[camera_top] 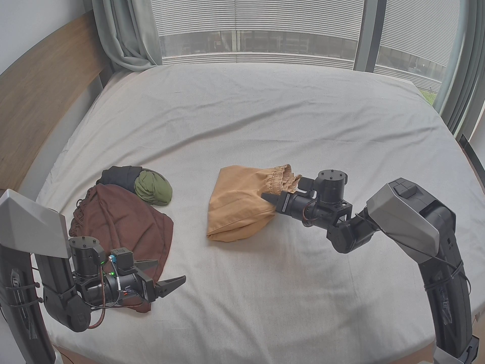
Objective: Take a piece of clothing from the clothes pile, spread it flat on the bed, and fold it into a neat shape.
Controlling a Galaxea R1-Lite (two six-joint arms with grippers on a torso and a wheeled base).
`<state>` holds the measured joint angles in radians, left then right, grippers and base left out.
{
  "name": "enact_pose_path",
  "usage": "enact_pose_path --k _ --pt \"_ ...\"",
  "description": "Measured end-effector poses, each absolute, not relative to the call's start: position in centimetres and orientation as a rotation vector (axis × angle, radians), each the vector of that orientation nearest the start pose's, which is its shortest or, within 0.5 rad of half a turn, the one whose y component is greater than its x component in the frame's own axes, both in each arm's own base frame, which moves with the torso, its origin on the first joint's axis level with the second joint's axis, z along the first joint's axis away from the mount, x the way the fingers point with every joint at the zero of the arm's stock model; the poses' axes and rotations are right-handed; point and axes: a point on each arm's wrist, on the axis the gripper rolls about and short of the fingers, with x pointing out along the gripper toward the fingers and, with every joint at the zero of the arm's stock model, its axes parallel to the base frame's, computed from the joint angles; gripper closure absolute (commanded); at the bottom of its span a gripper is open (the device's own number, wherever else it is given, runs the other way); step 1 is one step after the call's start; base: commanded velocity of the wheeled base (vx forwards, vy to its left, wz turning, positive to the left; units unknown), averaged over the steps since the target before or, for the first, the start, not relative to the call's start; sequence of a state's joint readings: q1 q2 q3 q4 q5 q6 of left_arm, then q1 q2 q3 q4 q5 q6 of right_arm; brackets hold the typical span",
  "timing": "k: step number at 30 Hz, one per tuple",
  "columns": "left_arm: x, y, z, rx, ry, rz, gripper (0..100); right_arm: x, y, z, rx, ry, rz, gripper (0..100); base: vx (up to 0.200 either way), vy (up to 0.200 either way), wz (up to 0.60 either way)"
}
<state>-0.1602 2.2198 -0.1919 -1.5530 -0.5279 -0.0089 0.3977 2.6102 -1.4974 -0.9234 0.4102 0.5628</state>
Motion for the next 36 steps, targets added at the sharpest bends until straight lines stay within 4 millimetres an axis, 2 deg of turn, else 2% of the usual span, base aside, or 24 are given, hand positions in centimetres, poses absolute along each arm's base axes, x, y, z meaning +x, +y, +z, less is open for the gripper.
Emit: enact_pose_path --k 10,21,22,29,36 --pt "25.6 -5.3 0.3 -0.097 0.48 -0.674 0 44.5 17.5 -1.2 0.537 0.448 0.67 100 0.0 0.0 0.0" --pt "25.6 -5.3 0.2 -0.097 0.482 -0.676 0 44.2 16.9 -2.7 0.537 0.451 0.651 100 0.0 0.0 0.0" --pt "25.6 -5.3 0.2 -0.097 0.482 -0.675 0 44.2 16.9 -2.7 0.537 0.447 0.652 0 0.0 0.0 0.0" --pt "25.6 -5.3 0.2 -0.097 0.482 -0.676 0 44.2 16.3 -2.9 0.537 0.435 0.618 0 0.0 0.0 0.0" --pt "25.7 -5.3 0.2 -0.097 0.48 -0.674 0 44.3 14.0 -1.8 0.525 0.378 0.577 0 0.0 0.0 0.0"
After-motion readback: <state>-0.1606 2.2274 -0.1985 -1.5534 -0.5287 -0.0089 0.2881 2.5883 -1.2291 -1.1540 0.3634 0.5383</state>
